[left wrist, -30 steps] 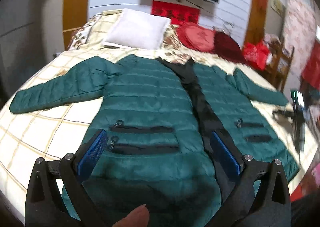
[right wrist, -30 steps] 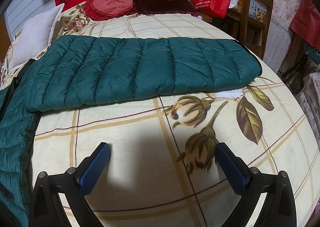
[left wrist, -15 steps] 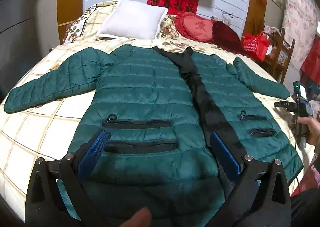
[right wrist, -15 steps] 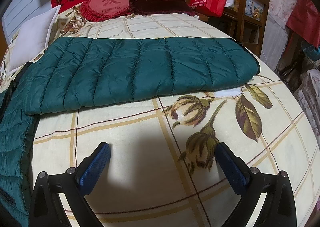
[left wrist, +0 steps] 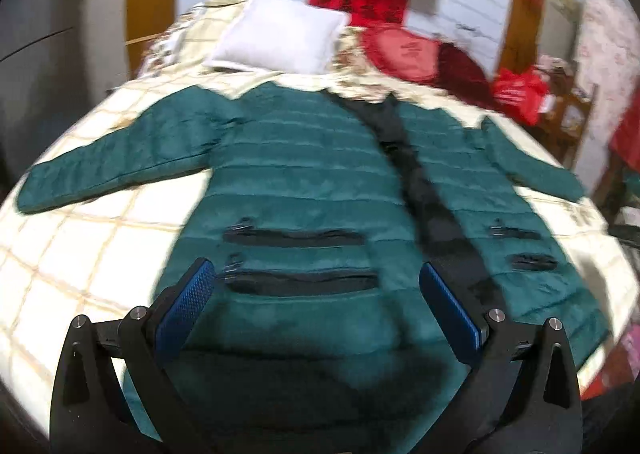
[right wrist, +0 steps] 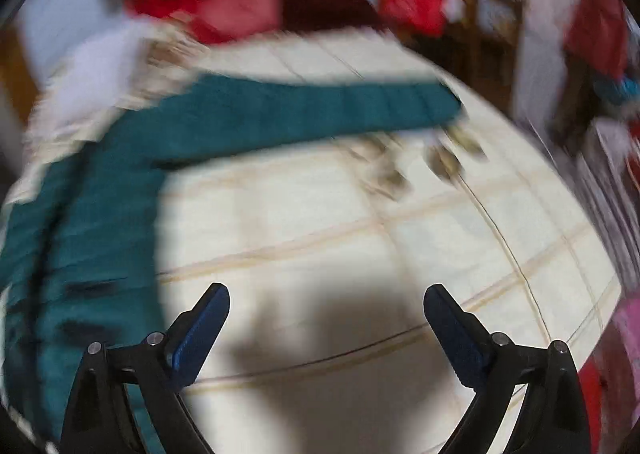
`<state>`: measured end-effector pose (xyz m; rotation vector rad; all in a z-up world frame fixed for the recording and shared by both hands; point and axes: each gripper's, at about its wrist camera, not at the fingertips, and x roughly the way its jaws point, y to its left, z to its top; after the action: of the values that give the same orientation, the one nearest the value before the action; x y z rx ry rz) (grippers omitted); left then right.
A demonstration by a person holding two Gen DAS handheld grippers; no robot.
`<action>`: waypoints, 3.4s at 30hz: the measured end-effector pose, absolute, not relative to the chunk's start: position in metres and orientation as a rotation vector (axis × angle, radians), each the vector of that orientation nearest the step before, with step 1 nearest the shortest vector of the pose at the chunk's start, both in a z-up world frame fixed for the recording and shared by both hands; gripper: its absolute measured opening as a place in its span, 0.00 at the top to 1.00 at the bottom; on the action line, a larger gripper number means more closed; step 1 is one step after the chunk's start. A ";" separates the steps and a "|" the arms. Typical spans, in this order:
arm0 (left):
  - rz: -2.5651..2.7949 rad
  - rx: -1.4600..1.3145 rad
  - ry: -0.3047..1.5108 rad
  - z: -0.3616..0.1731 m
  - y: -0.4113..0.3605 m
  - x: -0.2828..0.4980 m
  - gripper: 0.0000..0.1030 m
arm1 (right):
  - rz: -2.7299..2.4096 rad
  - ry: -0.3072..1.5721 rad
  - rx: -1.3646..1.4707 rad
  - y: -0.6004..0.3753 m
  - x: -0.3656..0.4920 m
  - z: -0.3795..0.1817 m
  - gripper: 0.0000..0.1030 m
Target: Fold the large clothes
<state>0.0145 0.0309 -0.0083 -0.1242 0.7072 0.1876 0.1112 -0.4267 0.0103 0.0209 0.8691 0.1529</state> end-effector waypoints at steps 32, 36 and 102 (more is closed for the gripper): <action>0.252 -0.110 0.825 -0.026 0.021 -0.004 0.00 | 0.382 1.069 -0.189 -0.318 0.039 -0.052 0.00; 0.250 -0.154 0.734 0.021 0.028 0.003 0.00 | 0.385 0.916 -0.170 -0.312 0.038 -0.007 0.00; 0.279 -0.156 0.773 -0.017 -0.006 0.011 0.00 | 0.140 0.498 -0.120 -0.267 0.040 0.012 0.00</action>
<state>0.0108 -0.0064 -0.0171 -0.1555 0.7729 0.2789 0.0400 -0.2670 0.0121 -0.1201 0.4984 0.1396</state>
